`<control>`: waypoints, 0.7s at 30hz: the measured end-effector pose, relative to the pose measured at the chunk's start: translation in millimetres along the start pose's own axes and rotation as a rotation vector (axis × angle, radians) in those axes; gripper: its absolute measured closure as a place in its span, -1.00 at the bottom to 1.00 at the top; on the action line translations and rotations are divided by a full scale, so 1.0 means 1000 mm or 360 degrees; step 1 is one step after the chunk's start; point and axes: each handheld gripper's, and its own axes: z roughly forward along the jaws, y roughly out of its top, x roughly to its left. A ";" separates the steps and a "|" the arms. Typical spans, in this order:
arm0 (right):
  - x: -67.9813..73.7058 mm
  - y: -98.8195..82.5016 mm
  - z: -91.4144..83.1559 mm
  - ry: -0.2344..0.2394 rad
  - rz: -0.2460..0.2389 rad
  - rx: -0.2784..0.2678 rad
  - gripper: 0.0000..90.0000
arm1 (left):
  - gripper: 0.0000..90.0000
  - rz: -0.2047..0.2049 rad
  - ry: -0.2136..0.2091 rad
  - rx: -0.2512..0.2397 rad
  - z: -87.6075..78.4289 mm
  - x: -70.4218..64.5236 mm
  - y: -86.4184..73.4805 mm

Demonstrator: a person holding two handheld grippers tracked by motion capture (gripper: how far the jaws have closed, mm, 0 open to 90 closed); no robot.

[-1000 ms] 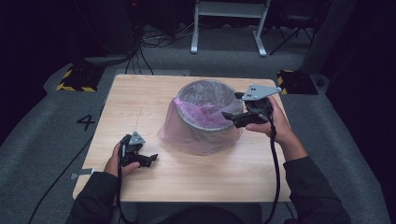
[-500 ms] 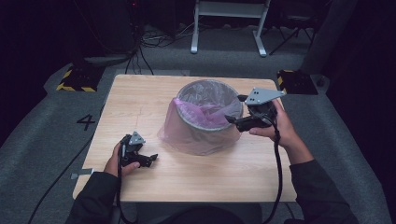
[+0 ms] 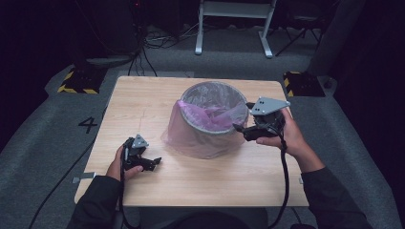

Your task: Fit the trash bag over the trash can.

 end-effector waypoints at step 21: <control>0.006 -0.037 0.003 0.0000 0.0019 0.0121 -0.56 | -0.80 0.0002 0.0000 0.0001 0.000 0.000 0.000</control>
